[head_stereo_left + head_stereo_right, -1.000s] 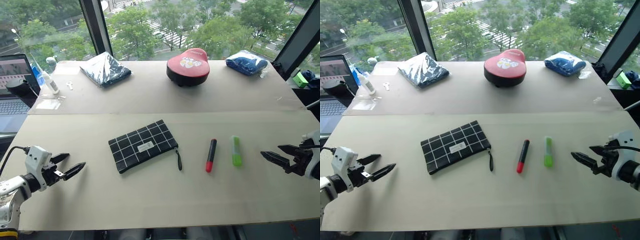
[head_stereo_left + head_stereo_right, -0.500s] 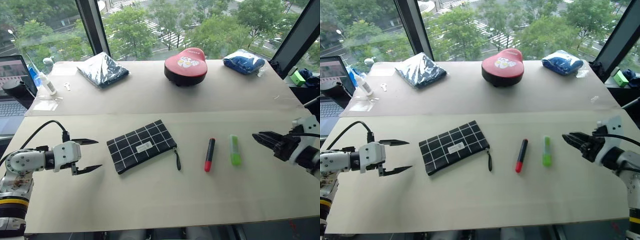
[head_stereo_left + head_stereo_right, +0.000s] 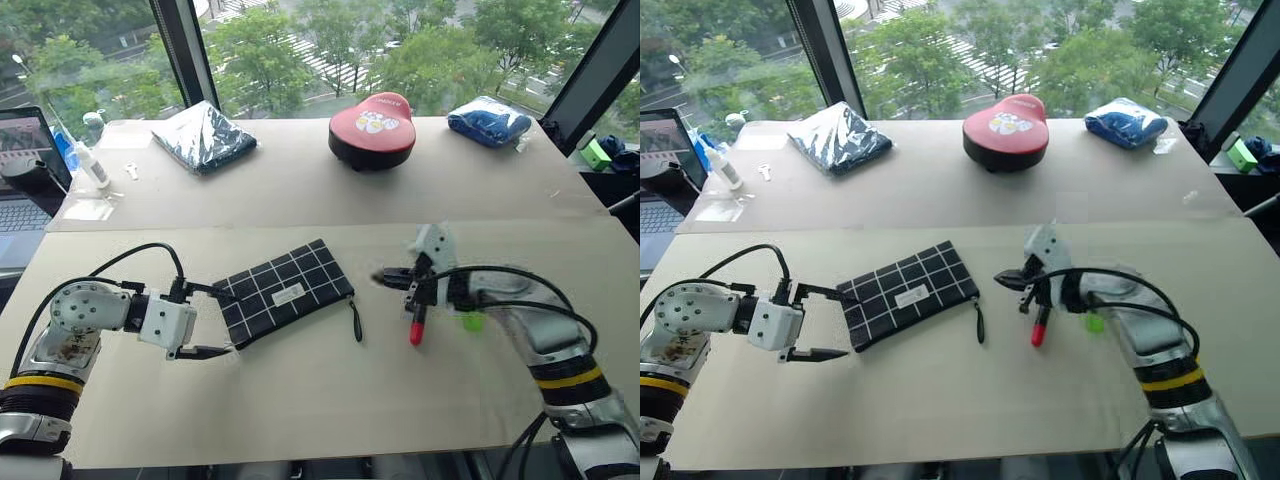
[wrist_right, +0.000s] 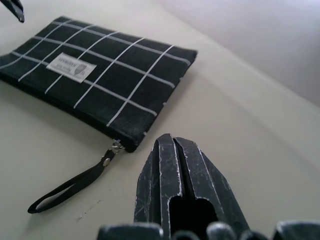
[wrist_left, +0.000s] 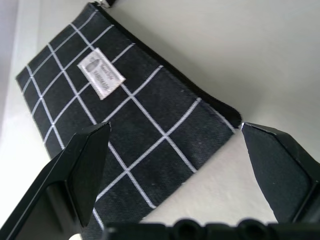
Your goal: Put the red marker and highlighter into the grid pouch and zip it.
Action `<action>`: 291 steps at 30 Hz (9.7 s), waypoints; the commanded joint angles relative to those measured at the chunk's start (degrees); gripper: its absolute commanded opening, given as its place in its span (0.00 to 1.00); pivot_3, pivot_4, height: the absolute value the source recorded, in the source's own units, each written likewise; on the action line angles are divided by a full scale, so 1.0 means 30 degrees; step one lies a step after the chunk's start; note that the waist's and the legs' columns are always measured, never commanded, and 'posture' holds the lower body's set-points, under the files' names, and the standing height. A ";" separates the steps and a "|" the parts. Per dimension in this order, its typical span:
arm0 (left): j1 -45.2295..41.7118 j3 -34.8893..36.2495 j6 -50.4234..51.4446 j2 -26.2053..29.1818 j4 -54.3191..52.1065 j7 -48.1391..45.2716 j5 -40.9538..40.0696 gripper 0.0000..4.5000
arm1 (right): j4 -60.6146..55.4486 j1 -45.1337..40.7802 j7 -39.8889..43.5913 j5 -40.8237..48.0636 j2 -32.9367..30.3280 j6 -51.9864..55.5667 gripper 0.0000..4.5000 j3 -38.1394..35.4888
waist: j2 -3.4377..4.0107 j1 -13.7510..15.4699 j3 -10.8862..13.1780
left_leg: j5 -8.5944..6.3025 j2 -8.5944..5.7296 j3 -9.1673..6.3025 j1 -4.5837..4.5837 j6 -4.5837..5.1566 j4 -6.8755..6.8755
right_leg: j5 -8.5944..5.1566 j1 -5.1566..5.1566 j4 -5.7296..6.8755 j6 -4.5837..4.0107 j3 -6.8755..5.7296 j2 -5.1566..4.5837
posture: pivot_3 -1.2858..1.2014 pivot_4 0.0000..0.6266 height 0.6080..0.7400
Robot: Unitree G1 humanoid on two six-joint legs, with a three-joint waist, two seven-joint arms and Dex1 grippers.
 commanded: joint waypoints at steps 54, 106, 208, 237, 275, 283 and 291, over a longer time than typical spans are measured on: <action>0.0801 -0.1122 -0.8369 -0.2085 0.2508 1.2124 0.8490 1.00 | 0.3358 -0.2352 0.1350 -0.5029 0.3165 -0.1718 0.00 0.2919 | 0.0015 0.0264 -0.0003 | -0.0064 -0.0004 -0.0058 0.0176 0.0068 0.0128 | 0.0001 0.0120 0.0113 -0.0007 -0.0277 -0.0084 | 0.52 0.24 1.00; 0.0349 -0.2004 0.8168 -0.5343 -0.5646 1.2124 -0.0600 0.00 | 0.1059 -0.2459 -0.1323 -0.0299 0.1899 0.4620 0.93 -0.1751 | 0.0147 0.0060 -0.0044 | -0.0090 0.0008 -0.0045 0.0000 0.0034 0.0162 | 0.0018 0.0039 0.0102 0.0006 -0.0302 -0.0092 | 0.52 0.24 1.00; -0.1633 -0.2138 0.8431 -1.0548 -0.3521 1.0982 0.0624 0.00 | -0.7116 0.7947 -0.7695 0.1107 -0.2062 1.2573 0.67 -1.0044 | 0.0102 0.0763 -0.0038 | -0.0165 0.0008 -0.0058 -0.0029 0.0161 0.0247 | 0.0025 0.0120 -0.0003 0.0013 -0.0302 -0.0095 | 0.52 0.24 1.00; -0.1220 -0.1923 0.8715 -1.0292 -0.4327 1.1629 0.0706 0.00 | -0.4045 0.5010 -0.5031 -0.1025 -0.4199 0.2832 0.22 -0.7677 | 0.0062 0.0455 -0.0056 | -0.0212 0.0019 -0.0051 0.0156 0.0234 0.0246 | 0.0045 0.0357 -0.0166 0.0091 -0.0294 -0.0074 | 0.52 0.24 1.00; -0.1486 -0.2229 0.8144 -1.0566 -0.3779 1.1573 0.1102 0.00 | -0.4541 0.1905 0.1273 -0.2216 -0.6628 0.0681 0.22 -0.2861 | 0.0054 0.0560 -0.0052 | -0.0127 0.0010 -0.0055 -0.0059 0.0079 0.0227 | 0.0056 0.0137 -0.0172 0.0083 -0.0305 -0.0105 | 0.52 0.24 1.00; -0.1465 -0.2263 0.7920 -1.0639 -0.3648 1.1499 0.1131 0.00 | -0.3366 0.0198 0.1388 -0.3586 -0.6217 0.0375 0.22 -0.1302 | 0.0056 0.0499 -0.0052 | -0.0126 0.0009 -0.0054 -0.0075 0.0078 0.0234 | 0.0062 0.0118 -0.0171 0.0083 -0.0302 -0.0105 | 0.52 0.24 1.00; -0.1557 -0.2294 0.7784 -1.0706 -0.3583 1.1454 0.1131 0.00 | -0.2212 -0.1185 0.1567 -0.4881 -0.5332 -0.0240 0.22 0.0181 | 0.0057 0.0477 -0.0053 | -0.0122 -0.0001 -0.0056 -0.0102 0.0073 0.0241 | 0.0068 0.0101 -0.0169 0.0087 -0.0309 -0.0105 | 0.52 0.24 1.00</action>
